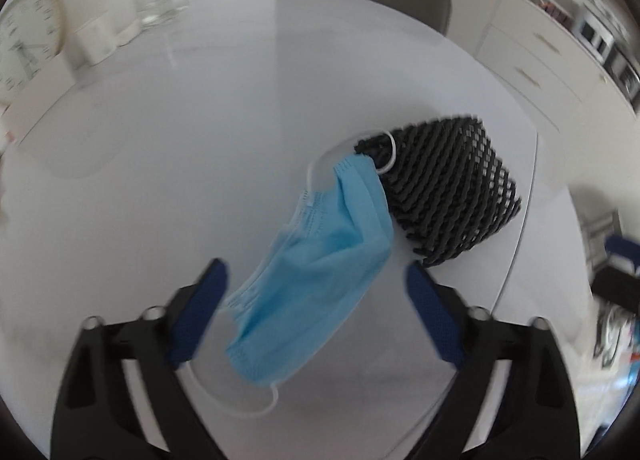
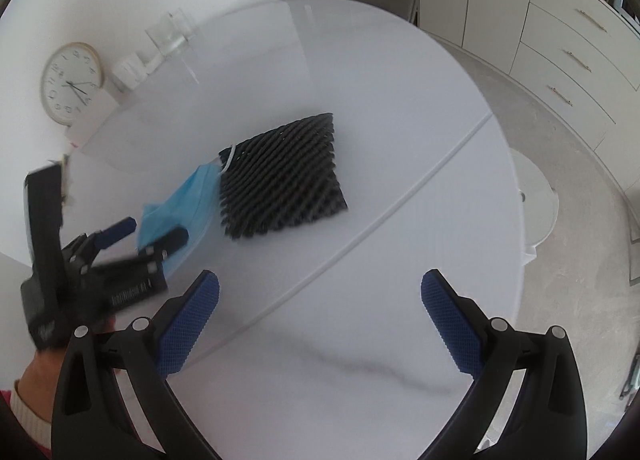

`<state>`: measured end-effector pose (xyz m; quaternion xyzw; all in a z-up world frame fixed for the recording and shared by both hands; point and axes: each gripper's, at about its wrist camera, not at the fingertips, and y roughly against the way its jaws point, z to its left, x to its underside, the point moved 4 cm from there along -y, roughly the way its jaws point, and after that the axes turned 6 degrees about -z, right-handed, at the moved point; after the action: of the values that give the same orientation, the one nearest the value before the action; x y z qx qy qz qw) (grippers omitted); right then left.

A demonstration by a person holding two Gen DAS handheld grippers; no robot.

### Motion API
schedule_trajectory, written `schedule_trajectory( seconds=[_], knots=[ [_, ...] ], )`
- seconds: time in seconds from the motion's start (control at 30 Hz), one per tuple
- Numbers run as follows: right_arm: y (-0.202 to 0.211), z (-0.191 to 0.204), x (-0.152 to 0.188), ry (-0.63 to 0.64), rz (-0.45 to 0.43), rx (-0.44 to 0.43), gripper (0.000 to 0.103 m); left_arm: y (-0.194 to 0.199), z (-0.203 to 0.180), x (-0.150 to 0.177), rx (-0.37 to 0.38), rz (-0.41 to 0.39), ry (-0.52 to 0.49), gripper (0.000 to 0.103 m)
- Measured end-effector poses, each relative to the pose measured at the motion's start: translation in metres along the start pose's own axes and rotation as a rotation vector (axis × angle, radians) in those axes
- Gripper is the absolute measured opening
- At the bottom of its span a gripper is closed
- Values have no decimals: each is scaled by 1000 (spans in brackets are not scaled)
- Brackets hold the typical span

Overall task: Collect trash
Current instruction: 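Grasp the blue mask with the left tool while the right tool grasps the black net, then carry mask and black net over the bin and open both tools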

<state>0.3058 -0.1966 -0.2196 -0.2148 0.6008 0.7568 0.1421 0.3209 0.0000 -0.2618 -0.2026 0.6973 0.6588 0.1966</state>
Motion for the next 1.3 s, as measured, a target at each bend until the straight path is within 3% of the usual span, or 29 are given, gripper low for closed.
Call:
schedule_trajectory(
  seconds=[0.2,0.23,0.33,0.6,0.77,0.9,1.1,1.3],
  knots=[
    [-42,21,-21,31,26,31,100,-15,-1,-2,11,39,-34,25],
    [-47,22,-24,30,28,35,100,-13,1,-1,18,46,-34,22],
    [-66,28,-31,21,38,45,100,-8,7,-4,2,46,-22,16],
    [-100,28,-45,23,53,121,100,17,41,-19,-57,-16,108,16],
    [-110,18,-43,-35,72,93,100,21,48,-21,-51,-22,136,16],
    [-107,23,-41,-26,69,64,78,21,48,-15,-53,-19,146,16],
    [-96,27,-32,-17,73,-20,23,18,49,-16,-53,-17,145,16],
    [-74,22,-25,-32,34,-56,11,26,46,-15,-56,-27,126,16]
  ],
)
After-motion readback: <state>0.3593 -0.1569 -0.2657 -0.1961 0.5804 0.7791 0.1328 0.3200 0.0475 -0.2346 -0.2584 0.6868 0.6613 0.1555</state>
